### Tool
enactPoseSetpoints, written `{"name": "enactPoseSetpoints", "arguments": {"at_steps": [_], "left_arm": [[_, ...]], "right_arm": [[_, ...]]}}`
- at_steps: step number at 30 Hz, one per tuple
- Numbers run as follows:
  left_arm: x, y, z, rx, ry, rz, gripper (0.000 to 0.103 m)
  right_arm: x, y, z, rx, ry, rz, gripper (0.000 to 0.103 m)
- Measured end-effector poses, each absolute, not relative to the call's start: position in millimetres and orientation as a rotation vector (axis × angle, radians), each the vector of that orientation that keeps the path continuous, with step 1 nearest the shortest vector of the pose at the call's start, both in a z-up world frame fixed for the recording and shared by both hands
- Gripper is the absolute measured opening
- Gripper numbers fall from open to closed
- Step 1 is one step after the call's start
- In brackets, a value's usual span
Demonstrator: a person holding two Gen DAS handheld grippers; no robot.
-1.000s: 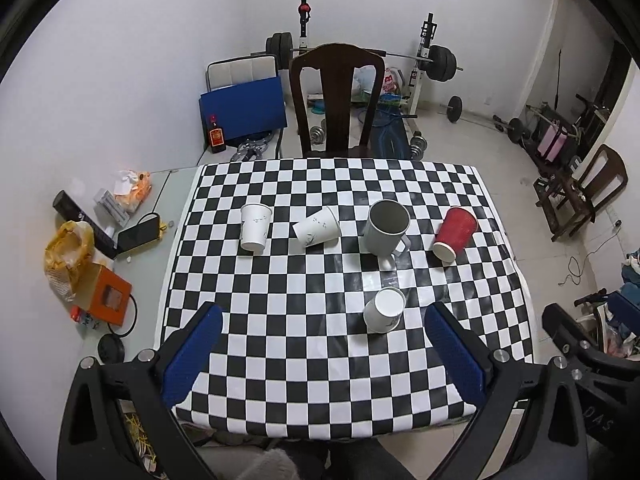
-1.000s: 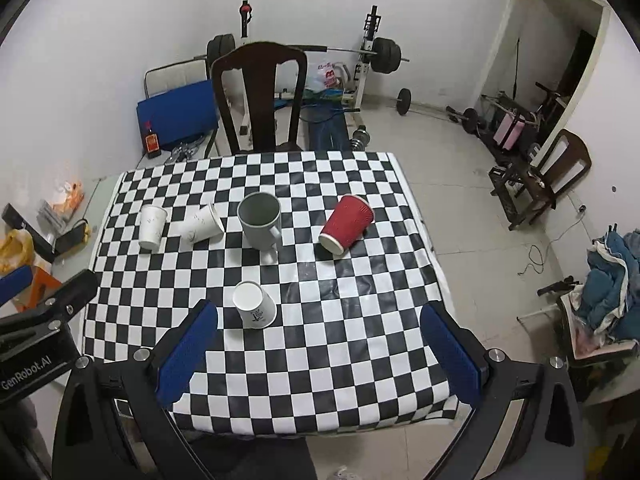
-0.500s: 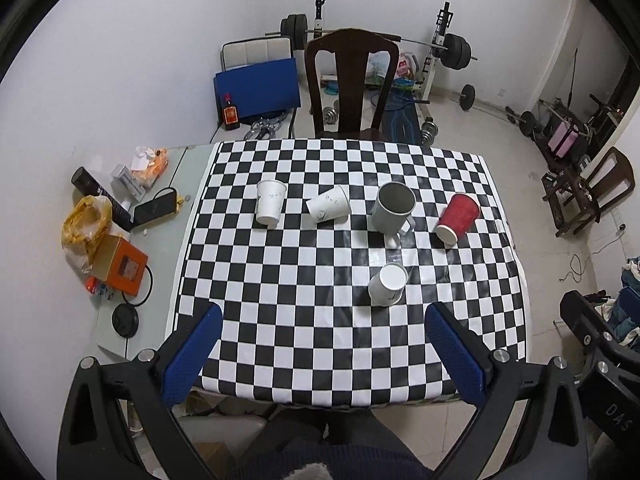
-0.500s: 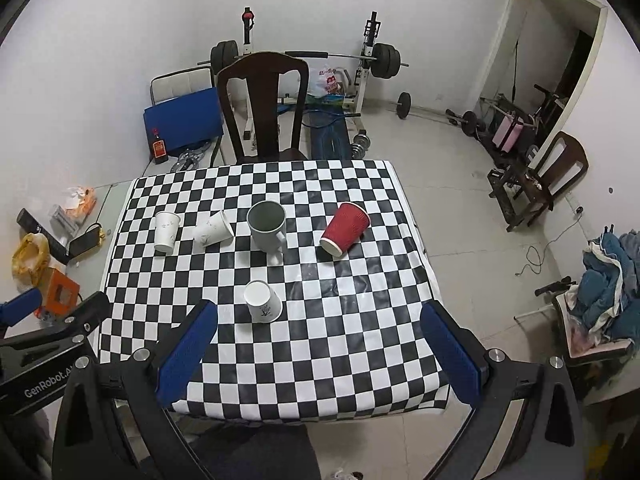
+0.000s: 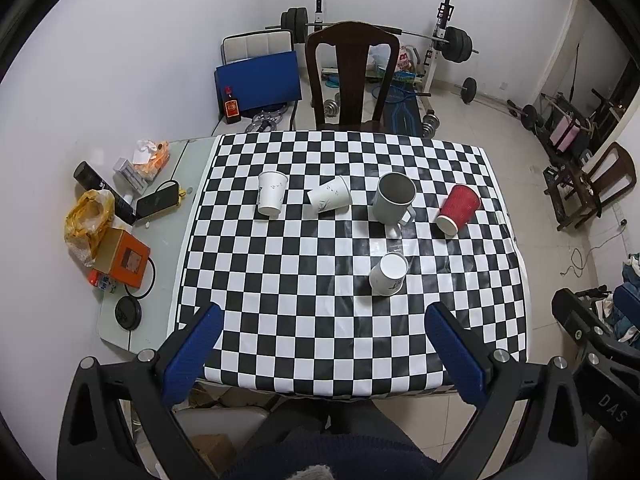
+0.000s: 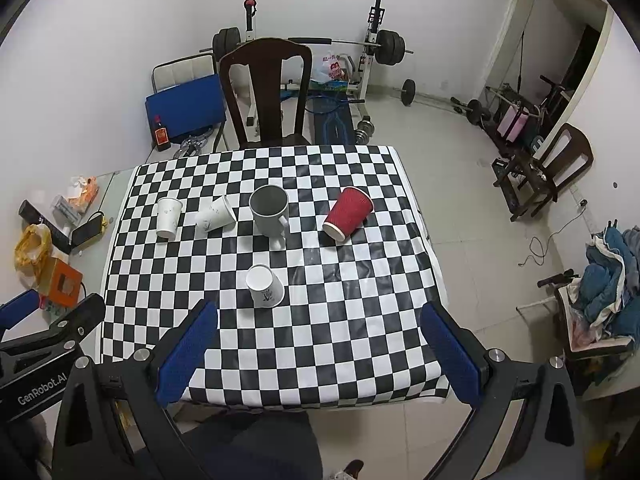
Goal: Flip cup upside down
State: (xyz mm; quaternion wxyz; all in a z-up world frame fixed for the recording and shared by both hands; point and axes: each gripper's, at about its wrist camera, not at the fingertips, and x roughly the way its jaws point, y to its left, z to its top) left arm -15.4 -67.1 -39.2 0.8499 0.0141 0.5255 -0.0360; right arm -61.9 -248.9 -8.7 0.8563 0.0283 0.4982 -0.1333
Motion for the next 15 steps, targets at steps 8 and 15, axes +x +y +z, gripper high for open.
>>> {"name": "enactPoseSetpoints", "arguments": {"at_steps": [8, 15], "left_arm": [[-14.2, -69.7, -38.9, 0.025, 1.109, -0.068, 0.103], [-13.7, -71.0, -38.6, 0.025, 1.109, -0.067, 0.103]], "right_arm": [[-62.0, -249.5, -8.8, 0.065, 1.060, -0.276, 0.102], [-60.9, -250.4, -8.3, 0.071, 1.076, -0.271, 0.102]]}}
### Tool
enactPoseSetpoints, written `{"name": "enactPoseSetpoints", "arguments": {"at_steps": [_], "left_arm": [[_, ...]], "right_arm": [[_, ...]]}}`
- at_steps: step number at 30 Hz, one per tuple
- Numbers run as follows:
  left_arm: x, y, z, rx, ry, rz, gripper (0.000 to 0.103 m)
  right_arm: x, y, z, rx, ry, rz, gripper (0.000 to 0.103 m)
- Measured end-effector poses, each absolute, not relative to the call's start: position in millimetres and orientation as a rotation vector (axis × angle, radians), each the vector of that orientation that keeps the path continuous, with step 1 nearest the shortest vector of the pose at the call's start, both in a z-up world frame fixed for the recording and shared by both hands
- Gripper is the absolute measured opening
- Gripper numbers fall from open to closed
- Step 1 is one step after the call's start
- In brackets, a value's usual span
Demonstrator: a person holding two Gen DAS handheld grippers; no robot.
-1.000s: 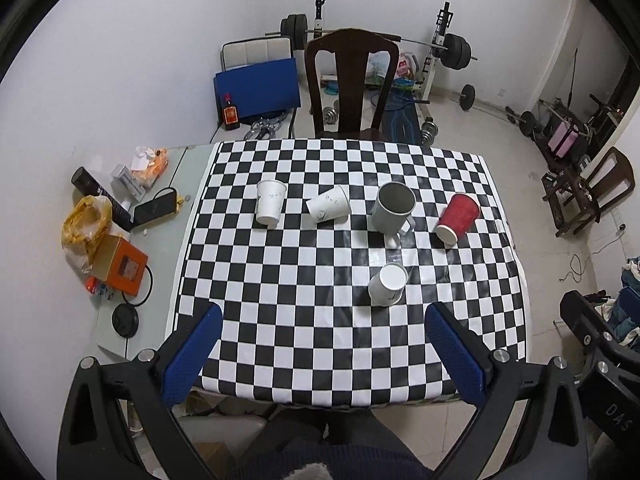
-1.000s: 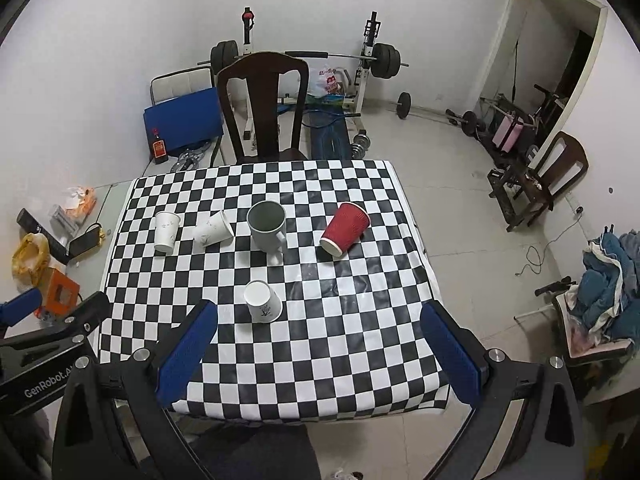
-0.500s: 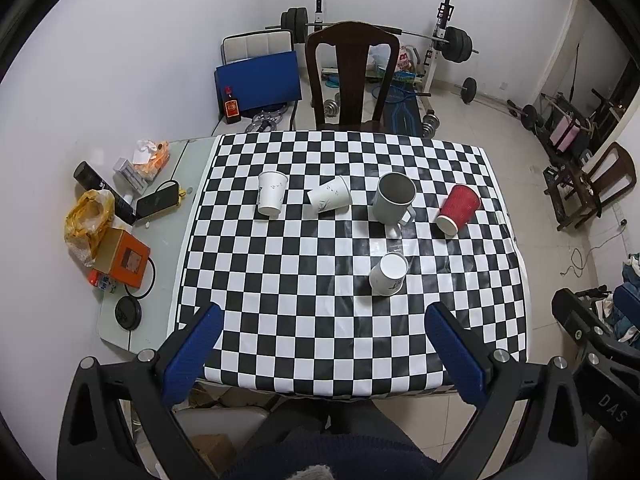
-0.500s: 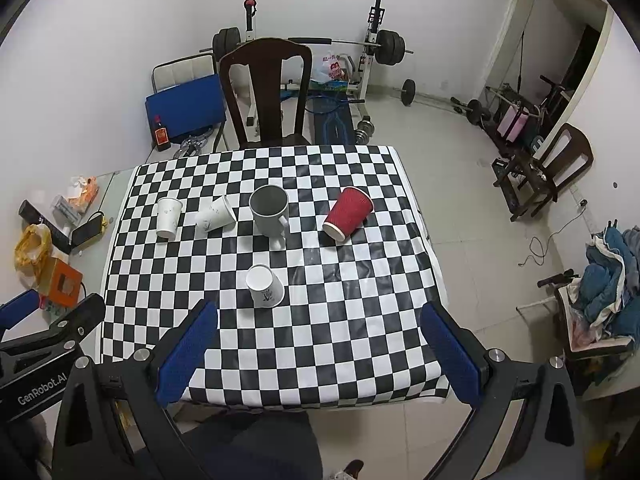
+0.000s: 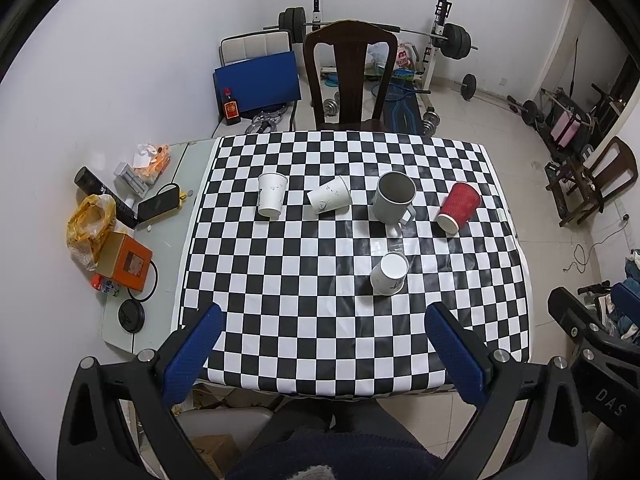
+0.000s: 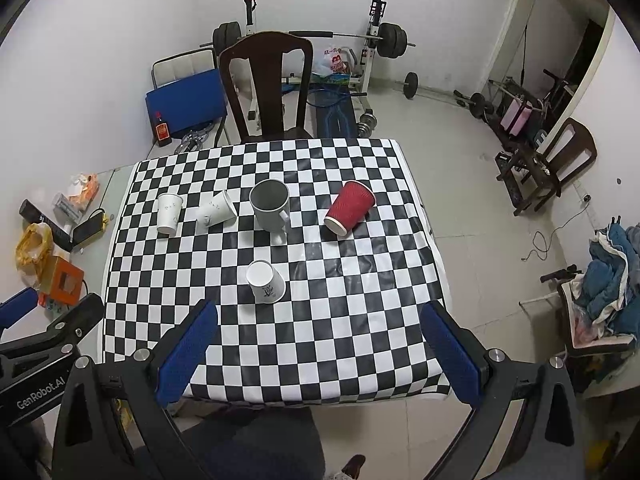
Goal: Flip cup upside down
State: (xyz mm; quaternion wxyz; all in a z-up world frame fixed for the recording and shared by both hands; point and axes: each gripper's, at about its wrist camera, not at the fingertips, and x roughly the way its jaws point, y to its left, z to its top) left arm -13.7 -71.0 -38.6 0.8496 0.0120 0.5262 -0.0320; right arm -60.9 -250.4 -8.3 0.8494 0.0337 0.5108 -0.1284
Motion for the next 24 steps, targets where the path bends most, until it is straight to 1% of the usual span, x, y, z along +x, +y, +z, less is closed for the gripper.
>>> {"name": "enactPoseSetpoints", "arguments": {"at_steps": [24], "left_arm": [[-15.4, -69.9, -38.9, 0.037, 1.112, -0.078, 0.103]], "right_arm": [[-58.9, -248.0, -3.8, 0.071, 1.091, -0.255, 0.102]]}}
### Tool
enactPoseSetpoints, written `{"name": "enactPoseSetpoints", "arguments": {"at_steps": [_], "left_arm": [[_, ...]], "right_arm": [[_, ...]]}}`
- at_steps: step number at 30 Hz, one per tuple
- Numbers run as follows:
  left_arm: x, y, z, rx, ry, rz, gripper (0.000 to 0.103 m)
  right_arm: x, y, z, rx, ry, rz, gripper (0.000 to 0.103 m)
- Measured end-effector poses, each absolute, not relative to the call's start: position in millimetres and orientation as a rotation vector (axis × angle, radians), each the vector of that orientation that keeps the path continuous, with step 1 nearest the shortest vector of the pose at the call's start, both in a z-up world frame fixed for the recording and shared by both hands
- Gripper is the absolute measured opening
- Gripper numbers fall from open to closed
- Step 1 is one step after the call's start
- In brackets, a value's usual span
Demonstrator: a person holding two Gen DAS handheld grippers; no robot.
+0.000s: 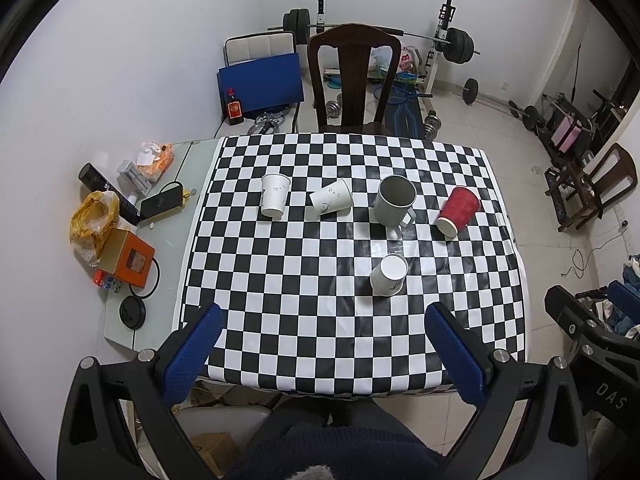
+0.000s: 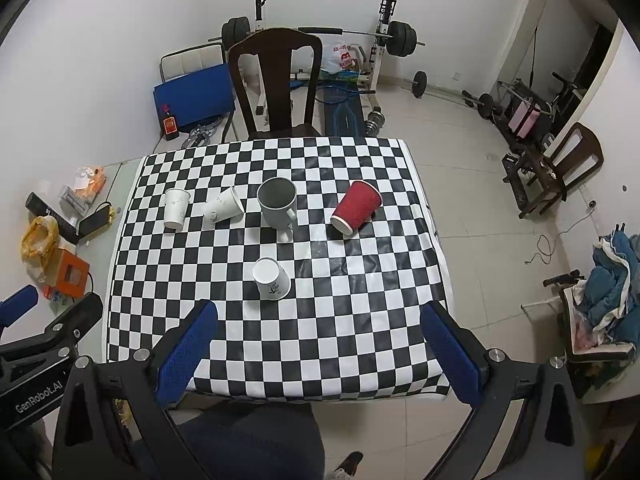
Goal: Flip cup upside down
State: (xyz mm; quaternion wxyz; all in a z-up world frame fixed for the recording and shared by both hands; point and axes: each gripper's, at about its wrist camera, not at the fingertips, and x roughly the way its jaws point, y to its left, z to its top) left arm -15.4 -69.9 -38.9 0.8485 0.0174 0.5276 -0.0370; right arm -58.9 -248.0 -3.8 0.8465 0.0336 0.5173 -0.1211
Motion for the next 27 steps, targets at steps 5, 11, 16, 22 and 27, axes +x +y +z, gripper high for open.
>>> {"name": "enactPoseSetpoints", "arguments": {"at_steps": [5, 11, 16, 22, 27], "left_arm": [[-15.1, -69.4, -38.7, 0.039, 1.109, -0.079, 0.103], [-14.8, -69.7, -38.9, 0.038, 1.112, -0.079, 0.103], [-15.5, -69.3, -38.9, 0.041, 1.110, -0.079, 0.103], [-15.4, -69.5, -38.9, 0.041, 1.110, -0.080, 0.103], [-15.4, -70.0, -39.1, 0.040, 1.110, -0.080, 0.103]], "right_arm": [[-62.0, -246.6, -1.7, 0.067, 1.090, -0.252, 0.102], [-60.2, -246.7, -0.5, 0.071, 1.093, -0.254, 0.102], [-61.1, -247.3, 0.5, 0.073, 1.097, -0.257, 0.102], [-60.4, -248.9, 1.8, 0.073, 1.094, -0.256, 0.102], [-58.6, -249.9, 2.3, 0.073, 1.097, -0.255, 0.102]]}}
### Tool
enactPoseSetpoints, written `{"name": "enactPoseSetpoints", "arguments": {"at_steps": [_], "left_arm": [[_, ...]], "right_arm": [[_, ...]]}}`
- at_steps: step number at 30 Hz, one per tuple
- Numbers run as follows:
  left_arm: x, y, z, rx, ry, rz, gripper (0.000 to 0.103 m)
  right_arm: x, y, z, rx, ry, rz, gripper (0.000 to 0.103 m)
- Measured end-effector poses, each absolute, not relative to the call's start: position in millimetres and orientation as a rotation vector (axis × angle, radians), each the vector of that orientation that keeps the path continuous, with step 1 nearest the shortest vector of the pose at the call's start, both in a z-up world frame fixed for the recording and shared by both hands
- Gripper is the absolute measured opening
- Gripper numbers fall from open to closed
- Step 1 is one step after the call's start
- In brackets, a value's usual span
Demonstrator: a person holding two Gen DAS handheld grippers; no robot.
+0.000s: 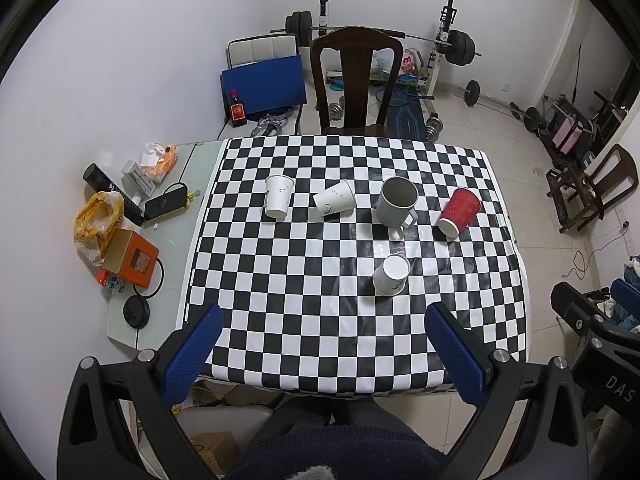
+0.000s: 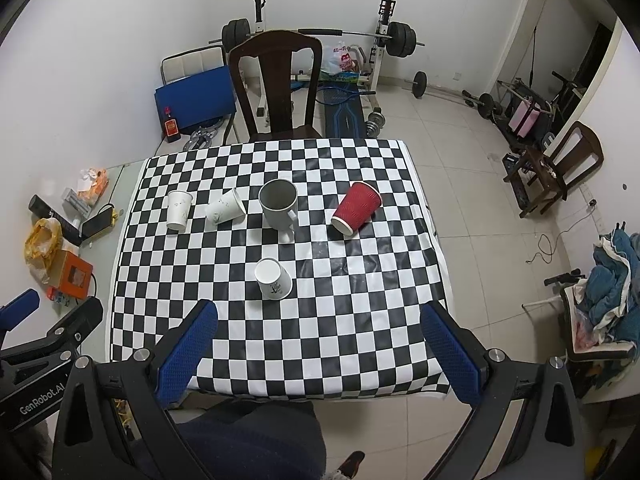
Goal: Flip cup upside down
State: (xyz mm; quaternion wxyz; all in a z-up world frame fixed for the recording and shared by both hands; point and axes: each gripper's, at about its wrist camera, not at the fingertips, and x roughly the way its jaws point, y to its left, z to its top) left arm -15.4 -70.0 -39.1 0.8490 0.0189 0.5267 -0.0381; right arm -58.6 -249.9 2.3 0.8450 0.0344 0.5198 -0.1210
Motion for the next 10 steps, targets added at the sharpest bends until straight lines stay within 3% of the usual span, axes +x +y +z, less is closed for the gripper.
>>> {"name": "enactPoseSetpoints", "arguments": {"at_steps": [10], "left_arm": [[-17.9, -67.4, -39.2, 0.044, 1.110, -0.084, 0.103]], "right_arm": [[-57.2, -251.1, 3.0, 0.075, 1.098, -0.257, 0.102]]}}
